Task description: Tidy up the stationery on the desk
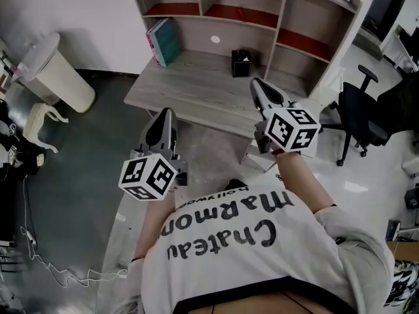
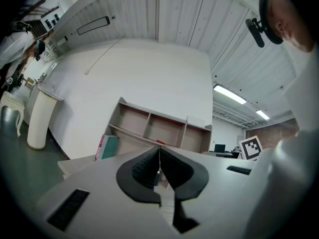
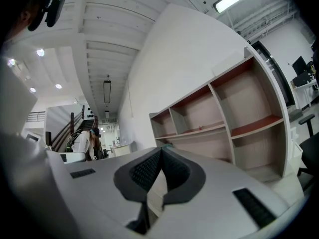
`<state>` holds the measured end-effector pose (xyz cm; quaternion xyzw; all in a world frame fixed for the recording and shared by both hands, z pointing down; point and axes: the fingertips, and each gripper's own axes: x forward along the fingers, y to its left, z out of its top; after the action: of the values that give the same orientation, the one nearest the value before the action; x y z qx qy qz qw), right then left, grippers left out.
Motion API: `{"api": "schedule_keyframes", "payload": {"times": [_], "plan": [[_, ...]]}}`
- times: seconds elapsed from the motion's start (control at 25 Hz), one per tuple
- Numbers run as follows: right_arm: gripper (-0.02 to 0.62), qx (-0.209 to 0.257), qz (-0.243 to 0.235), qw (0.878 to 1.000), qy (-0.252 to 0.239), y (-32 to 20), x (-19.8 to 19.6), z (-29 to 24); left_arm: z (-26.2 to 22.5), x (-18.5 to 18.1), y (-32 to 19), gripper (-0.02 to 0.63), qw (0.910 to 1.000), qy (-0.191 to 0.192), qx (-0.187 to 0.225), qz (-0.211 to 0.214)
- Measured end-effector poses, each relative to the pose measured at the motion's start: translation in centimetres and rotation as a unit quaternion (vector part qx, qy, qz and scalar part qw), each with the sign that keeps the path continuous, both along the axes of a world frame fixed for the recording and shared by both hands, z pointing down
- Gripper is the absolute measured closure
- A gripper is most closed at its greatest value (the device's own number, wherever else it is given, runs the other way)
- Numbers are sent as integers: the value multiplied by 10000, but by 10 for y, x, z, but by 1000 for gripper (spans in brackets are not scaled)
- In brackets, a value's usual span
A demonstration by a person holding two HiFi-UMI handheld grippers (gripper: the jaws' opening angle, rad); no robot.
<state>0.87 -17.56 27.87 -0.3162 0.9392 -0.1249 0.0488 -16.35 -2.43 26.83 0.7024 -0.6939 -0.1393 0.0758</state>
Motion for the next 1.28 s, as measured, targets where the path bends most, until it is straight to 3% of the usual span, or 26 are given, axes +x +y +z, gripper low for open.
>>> {"api": "schedule_keyframes", "payload": {"times": [0.4, 0.64, 1.2, 1.28], "plan": [[584, -94, 301, 9994, 163, -65, -15, 14, 27, -42, -36, 589, 9994, 214, -202, -176], [584, 28, 398, 9991, 139, -122, -43, 2, 19, -89, -79, 589, 9991, 216, -139, -344], [584, 237, 940, 9951, 175, -247, -73, -17, 22, -148, -183, 589, 9992, 127, -281, -266], [560, 248, 1089, 9935, 230, -262, -73, -15, 28, -153, -194, 589, 9991, 139, -326, -239]]}}
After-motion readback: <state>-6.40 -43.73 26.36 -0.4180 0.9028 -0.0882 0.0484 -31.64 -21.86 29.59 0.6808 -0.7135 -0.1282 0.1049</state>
